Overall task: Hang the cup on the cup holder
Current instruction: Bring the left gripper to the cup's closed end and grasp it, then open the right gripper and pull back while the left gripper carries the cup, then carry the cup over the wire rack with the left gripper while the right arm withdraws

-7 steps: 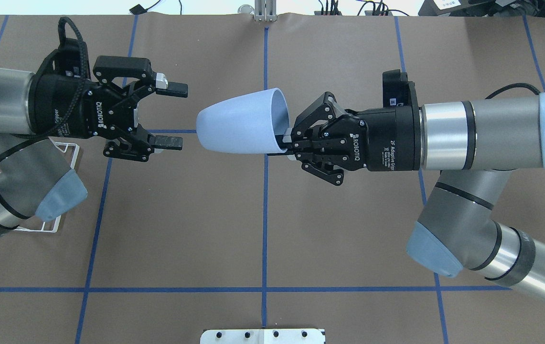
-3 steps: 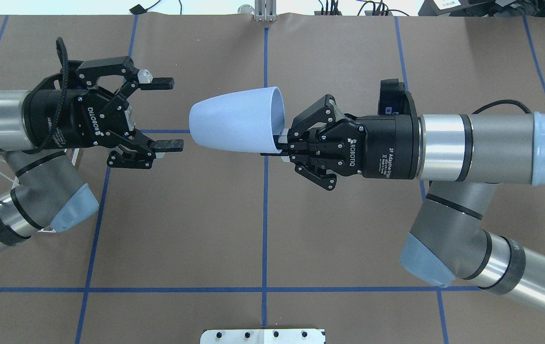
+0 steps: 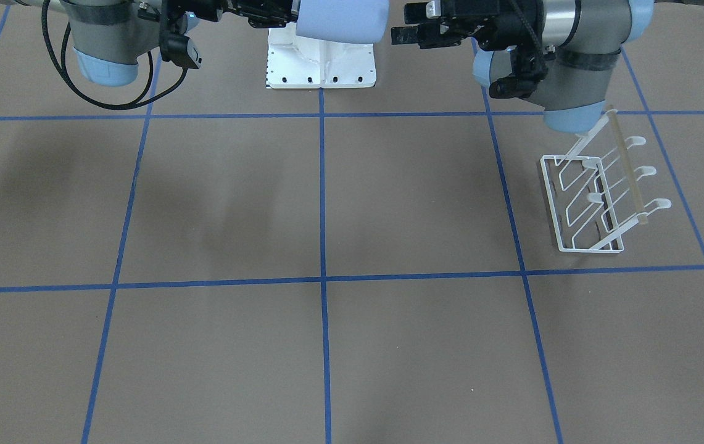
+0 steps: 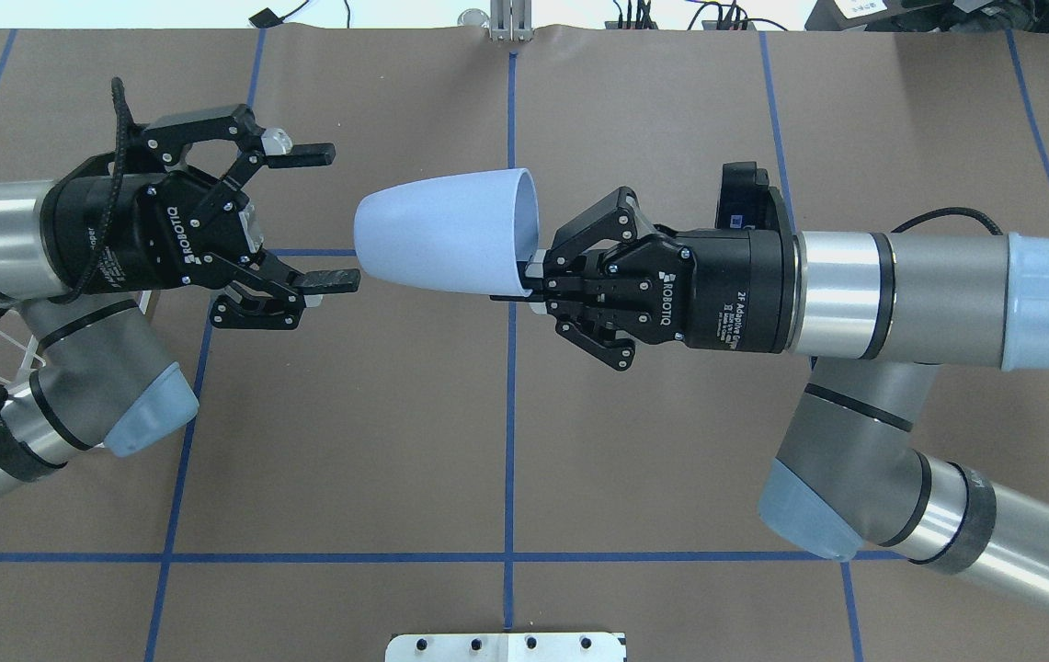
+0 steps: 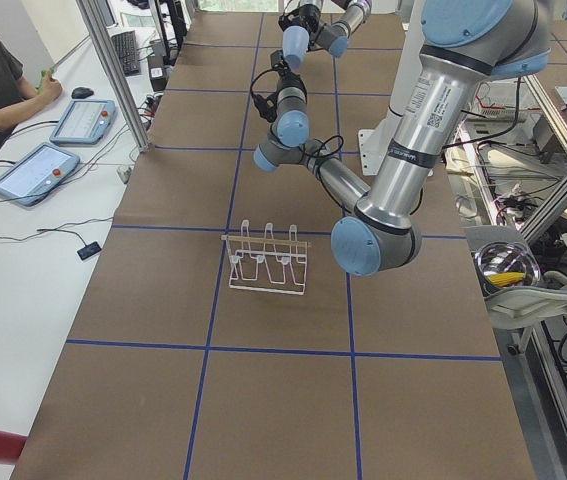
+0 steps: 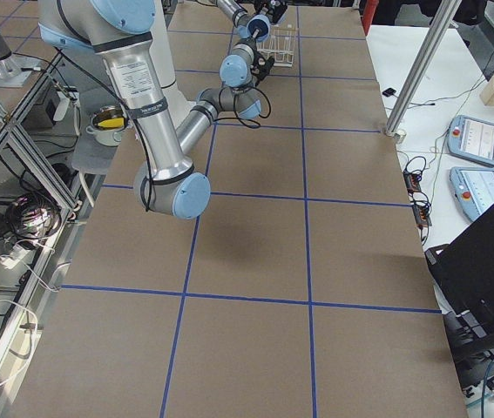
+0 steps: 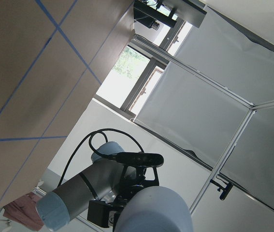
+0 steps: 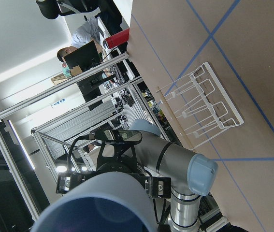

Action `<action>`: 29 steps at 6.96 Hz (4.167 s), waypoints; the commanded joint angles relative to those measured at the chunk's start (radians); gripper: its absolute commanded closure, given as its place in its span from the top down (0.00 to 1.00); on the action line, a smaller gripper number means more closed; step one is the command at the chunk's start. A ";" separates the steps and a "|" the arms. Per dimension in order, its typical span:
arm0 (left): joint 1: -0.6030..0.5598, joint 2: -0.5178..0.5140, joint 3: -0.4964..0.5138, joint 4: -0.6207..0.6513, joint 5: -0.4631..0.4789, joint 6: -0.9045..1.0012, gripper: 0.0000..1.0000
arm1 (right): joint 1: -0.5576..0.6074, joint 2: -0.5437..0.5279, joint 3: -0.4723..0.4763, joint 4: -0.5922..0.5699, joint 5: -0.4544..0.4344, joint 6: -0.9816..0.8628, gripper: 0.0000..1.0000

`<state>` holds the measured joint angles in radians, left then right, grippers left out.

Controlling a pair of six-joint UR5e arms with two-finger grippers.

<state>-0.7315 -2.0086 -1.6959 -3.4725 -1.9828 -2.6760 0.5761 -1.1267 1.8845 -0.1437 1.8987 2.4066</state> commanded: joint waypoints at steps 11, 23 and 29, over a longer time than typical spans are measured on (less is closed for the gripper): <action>0.063 -0.027 -0.007 0.003 0.042 0.001 0.31 | -0.019 0.033 -0.027 0.003 0.003 -0.004 0.00; -0.360 0.231 -0.037 0.631 -0.310 0.944 0.00 | 0.425 -0.255 -0.045 -0.213 0.293 -0.723 1.00; -0.594 0.298 -0.162 1.194 -0.408 1.611 0.00 | 0.605 -0.438 -0.041 -0.537 0.339 -1.422 1.00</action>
<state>-1.3109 -1.7322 -1.8543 -2.3027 -2.4429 -1.1710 1.1607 -1.5439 1.8438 -0.6378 2.2278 1.0767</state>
